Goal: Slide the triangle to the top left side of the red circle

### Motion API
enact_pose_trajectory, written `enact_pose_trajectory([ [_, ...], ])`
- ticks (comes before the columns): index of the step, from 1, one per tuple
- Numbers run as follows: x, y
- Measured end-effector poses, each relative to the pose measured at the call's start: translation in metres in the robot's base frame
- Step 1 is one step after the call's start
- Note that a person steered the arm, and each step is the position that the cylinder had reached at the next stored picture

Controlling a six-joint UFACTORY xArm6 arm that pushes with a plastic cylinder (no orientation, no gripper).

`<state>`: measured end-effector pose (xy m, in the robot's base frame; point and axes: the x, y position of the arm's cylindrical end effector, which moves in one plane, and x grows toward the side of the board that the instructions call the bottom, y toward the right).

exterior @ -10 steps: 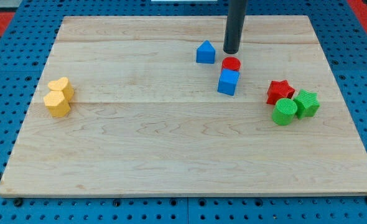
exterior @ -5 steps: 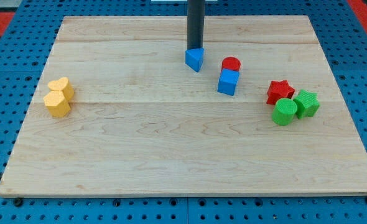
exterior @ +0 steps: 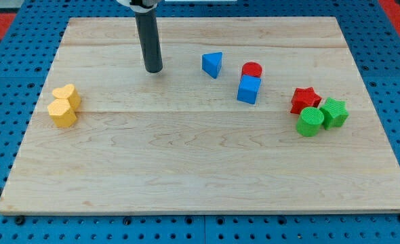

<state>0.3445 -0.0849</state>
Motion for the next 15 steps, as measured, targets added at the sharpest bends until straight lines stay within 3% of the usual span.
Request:
enact_pose_trajectory([
  [2,0.000,0.044],
  [5,-0.034,0.099],
  [7,-0.045,0.109],
  [8,-0.072,0.108],
  [10,-0.065,0.164],
  [13,-0.034,0.165],
  [15,-0.071,0.158],
])
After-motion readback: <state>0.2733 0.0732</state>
